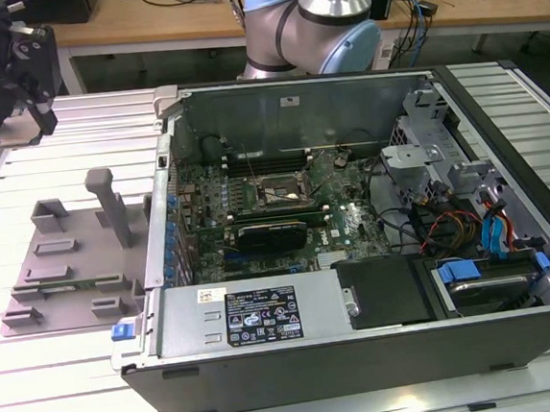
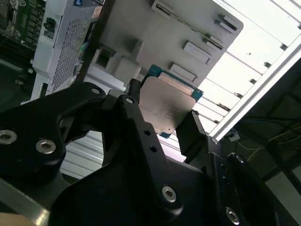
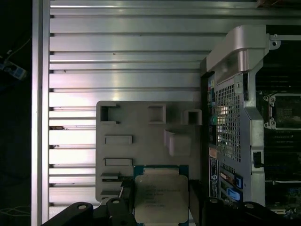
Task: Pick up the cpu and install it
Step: 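Pick up the cpu and move it towards the insertion slot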
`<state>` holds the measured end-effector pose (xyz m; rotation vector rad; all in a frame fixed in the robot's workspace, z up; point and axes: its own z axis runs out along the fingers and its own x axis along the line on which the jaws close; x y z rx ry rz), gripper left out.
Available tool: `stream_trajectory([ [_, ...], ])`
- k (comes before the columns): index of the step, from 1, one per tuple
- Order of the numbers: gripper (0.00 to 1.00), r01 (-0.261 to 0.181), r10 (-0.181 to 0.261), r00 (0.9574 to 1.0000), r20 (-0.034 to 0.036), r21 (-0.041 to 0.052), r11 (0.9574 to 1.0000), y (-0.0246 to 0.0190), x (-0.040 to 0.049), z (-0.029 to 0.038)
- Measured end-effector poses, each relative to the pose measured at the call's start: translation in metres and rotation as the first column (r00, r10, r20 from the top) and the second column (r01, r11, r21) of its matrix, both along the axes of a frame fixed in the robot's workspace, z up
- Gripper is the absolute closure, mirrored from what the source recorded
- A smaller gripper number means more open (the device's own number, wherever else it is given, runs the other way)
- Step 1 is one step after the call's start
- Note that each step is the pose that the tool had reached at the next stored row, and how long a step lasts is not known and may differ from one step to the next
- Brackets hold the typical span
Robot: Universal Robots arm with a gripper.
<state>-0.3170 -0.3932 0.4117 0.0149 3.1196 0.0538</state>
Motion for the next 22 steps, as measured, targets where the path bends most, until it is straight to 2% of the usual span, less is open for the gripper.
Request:
stream_trajectory([
  [3,0.45,0.000,0.000,1.0000,-0.0001,-0.0001,1.0000,0.0000,0.0173,0.0001],
  [4,0.45,0.000,0.000,1.0000,0.0000,0.0000,1.0000,0.0000,0.0280,0.0000],
  [8,0.45,0.000,0.000,1.0000,-0.0001,-0.0001,1.0000,-0.0001,0.0410,0.0000],
  [10,0.45,0.000,0.000,1.0000,0.0000,0.0000,1.0000,0.0000,0.0528,0.0000],
  [12,0.45,0.000,0.000,1.0000,-0.0001,0.0000,1.0000,0.0000,0.0604,0.0000],
  [14,0.45,0.000,0.000,1.0000,0.0000,0.0000,1.0000,0.0000,0.0728,0.0000],
  [15,0.45,0.000,0.000,1.0000,0.0000,0.0000,1.0000,0.0000,0.0822,0.0000],
  [19,0.45,0.000,0.000,1.0000,0.0001,0.0000,1.0000,0.0000,0.0982,-0.0001],
  [21,0.45,0.000,0.000,1.0000,-0.0002,-0.0001,1.0000,0.0000,0.1140,0.0000],
  [22,0.45,0.000,0.000,1.0000,-0.0003,0.0000,1.0000,0.0000,0.1274,-0.0002],
])
